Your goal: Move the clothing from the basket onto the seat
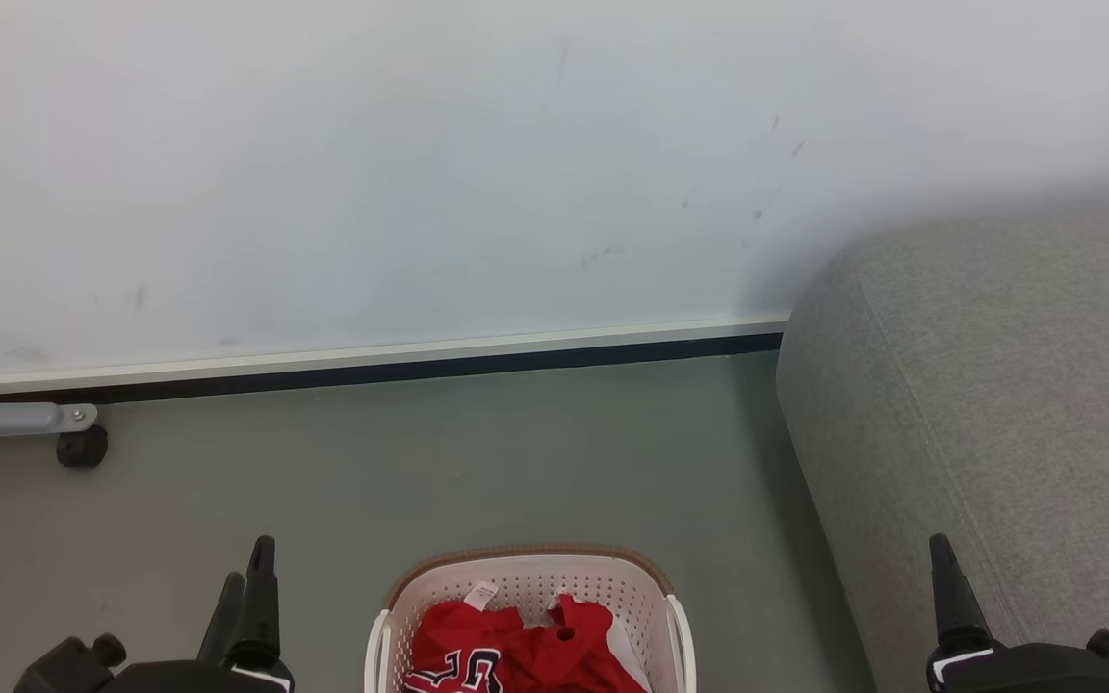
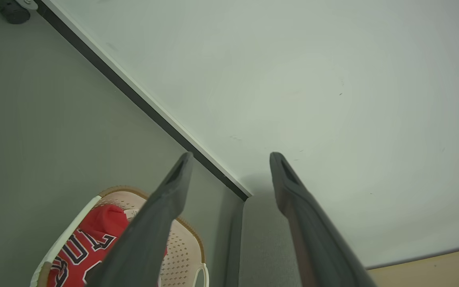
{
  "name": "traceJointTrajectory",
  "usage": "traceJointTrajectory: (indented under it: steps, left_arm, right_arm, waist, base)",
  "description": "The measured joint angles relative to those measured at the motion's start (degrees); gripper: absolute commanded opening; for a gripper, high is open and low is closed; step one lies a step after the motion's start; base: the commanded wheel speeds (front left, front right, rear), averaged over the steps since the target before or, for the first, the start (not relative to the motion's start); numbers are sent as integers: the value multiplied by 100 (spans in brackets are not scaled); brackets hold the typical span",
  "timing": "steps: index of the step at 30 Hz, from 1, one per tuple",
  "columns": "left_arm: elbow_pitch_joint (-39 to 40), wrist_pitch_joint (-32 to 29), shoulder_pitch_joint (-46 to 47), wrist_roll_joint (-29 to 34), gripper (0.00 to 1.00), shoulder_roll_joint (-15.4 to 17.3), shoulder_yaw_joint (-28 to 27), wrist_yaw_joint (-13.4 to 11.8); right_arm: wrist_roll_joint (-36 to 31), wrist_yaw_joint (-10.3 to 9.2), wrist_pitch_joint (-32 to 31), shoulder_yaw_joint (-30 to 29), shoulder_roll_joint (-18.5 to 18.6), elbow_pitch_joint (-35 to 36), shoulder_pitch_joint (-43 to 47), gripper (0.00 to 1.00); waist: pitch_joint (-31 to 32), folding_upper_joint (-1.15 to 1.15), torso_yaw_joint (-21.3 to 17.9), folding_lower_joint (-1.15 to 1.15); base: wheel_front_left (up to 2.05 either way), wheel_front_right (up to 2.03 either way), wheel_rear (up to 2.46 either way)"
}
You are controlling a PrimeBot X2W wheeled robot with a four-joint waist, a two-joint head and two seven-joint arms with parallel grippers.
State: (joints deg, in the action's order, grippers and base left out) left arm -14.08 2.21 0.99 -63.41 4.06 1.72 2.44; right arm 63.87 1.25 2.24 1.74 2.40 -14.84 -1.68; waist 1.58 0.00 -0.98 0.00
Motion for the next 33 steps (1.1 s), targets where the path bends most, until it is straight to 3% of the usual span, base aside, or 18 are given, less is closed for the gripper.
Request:
traceJointTrajectory:
  steps: [33]
  left_arm:
    - [405,705,-427,2984,100,437,280,-447]
  right_arm:
    - [-2710,-328,702,999,227,211,114,100]
  waist:
    - [81,0,-152,0]
  base:
    - [0,0,0]
